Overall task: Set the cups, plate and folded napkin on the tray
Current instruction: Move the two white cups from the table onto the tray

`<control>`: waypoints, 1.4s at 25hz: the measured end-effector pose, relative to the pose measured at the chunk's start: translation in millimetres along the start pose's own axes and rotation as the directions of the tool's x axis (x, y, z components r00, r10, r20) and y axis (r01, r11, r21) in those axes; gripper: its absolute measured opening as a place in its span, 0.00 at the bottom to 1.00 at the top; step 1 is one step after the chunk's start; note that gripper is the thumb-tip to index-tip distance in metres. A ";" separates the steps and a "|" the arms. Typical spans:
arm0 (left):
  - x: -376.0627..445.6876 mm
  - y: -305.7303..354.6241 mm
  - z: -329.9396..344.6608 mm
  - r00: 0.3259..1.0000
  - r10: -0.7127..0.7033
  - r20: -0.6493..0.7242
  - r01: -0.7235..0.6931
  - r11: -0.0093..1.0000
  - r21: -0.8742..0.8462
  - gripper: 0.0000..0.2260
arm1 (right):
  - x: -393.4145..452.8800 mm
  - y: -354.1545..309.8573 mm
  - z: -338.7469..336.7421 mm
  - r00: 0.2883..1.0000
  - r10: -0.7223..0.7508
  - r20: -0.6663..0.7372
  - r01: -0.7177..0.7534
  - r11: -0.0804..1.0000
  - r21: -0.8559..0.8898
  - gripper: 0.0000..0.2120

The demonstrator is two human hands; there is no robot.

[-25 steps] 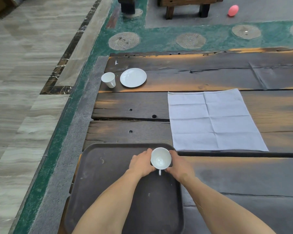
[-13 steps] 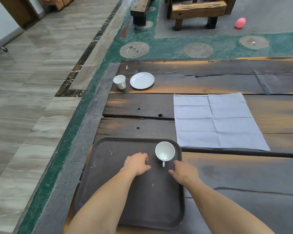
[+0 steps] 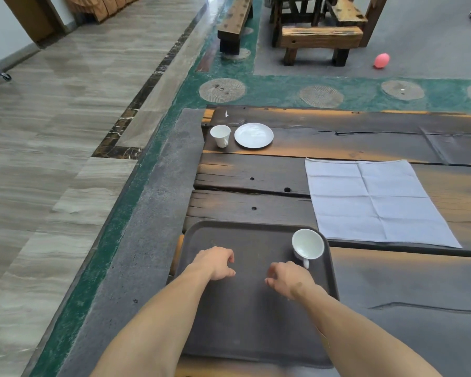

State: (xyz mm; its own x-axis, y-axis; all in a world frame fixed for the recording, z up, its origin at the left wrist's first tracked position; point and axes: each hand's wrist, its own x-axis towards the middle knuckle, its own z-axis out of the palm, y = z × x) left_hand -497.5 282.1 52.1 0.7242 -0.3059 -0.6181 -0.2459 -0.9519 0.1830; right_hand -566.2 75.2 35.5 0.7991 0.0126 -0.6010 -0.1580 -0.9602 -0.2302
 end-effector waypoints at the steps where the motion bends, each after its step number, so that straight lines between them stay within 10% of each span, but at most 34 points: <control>1: -3.2 -16.9 -3.6 1.000 0.004 -0.001 -0.004 1.000 -0.003 0.19 | 4.2 -16.9 -0.6 1.000 -0.002 -0.010 0.002 1.000 -0.008 0.17; 12: -3.7 -129.4 -45.8 0.998 0.049 -0.042 -0.049 0.999 0.015 0.19 | 42.4 -110.9 -26.8 0.994 0.028 -0.109 -0.027 1.000 0.003 0.17; 35: 106.8 -135.9 -139.8 1.000 0.011 -0.028 -0.012 0.999 -0.037 0.20 | 175.2 -92.6 -132.0 0.991 -0.076 -0.106 0.067 0.994 -0.089 0.19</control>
State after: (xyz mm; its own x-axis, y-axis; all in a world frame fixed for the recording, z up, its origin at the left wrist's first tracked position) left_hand -296.7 376.1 68.1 0.7392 -0.3167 -0.5944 -0.2307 -0.9482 0.2184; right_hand -335.0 129.5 52.5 0.8656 0.0559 -0.4976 -0.0522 -0.9783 -0.2007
